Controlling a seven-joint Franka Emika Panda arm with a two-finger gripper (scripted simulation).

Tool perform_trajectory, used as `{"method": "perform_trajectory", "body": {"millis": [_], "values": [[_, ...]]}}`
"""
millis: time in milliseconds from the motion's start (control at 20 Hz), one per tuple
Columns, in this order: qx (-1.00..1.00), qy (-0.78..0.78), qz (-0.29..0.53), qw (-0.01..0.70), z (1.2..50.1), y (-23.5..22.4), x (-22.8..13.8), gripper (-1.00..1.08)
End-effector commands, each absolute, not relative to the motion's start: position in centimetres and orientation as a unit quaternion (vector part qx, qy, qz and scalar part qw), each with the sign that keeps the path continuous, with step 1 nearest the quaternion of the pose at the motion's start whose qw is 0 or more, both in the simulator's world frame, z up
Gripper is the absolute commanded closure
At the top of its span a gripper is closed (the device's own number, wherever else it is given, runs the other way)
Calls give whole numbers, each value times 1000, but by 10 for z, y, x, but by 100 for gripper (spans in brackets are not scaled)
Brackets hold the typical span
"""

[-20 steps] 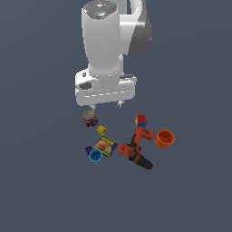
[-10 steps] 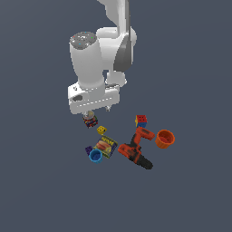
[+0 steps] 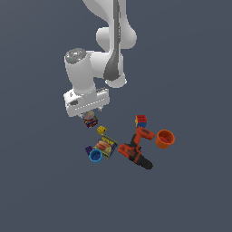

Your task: Pick up a designated object from a clutter of objects.

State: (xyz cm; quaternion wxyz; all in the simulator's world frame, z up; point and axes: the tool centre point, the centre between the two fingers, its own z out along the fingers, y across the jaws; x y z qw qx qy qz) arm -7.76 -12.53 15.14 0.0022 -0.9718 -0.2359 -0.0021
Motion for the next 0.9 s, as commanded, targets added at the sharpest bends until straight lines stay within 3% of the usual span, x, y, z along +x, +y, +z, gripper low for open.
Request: {"method": "perform_trajectory", "body": {"millis": [0,850], "values": [[-968,-251,-2,2,140,-134,-89,-92],[-957,-291,0,0,109,-156,-123,-92]]}}
